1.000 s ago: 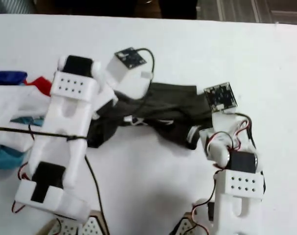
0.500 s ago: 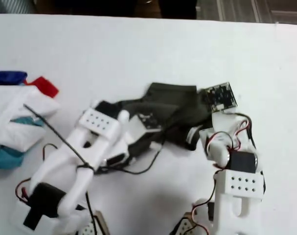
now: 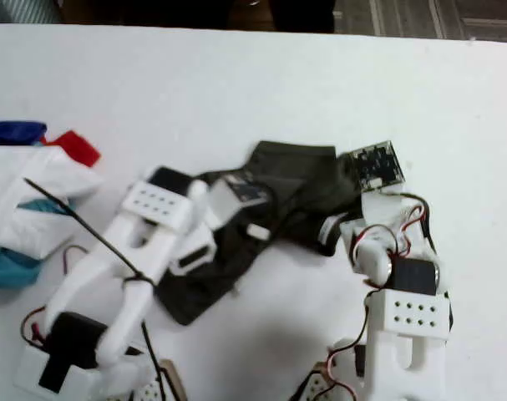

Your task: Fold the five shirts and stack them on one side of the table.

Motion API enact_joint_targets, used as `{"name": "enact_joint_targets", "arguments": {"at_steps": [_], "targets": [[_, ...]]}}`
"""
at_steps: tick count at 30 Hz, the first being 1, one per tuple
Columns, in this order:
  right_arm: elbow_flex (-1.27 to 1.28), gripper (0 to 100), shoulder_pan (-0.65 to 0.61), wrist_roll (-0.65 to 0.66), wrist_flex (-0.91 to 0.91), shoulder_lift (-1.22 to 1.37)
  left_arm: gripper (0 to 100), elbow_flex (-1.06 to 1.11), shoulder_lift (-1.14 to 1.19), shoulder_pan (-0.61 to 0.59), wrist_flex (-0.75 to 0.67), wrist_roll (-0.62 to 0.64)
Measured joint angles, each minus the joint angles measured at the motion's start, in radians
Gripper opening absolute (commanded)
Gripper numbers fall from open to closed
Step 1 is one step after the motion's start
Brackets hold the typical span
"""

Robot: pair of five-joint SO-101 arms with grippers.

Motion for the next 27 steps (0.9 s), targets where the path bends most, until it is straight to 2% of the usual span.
{"name": "enact_joint_targets", "arguments": {"at_steps": [3, 8, 13, 19, 23, 27], "targets": [[0.0, 34.4, 0.0, 0.0, 0.0, 0.0, 17, 0.077, 0.0, -0.081, -0.11, -0.075], [0.0, 34.4, 0.0, 0.0, 0.0, 0.0, 16, 0.115, 0.103, -0.183, -0.206, -0.161], [0.0, 34.4, 0.0, 0.0, 0.0, 0.0, 16, -0.06, 0.359, -0.253, -0.21, -0.16], [0.0, 34.4, 0.0, 0.0, 0.0, 0.0, 16, -0.499, 0.643, -0.338, -0.072, -0.043], [0.0, 34.4, 0.0, 0.0, 0.0, 0.0, 16, -0.801, 0.79, -0.358, 0.055, -0.025], [0.0, 34.4, 0.0, 0.0, 0.0, 0.0, 16, -1.013, 0.853, -0.358, 0.226, -0.025]]}}
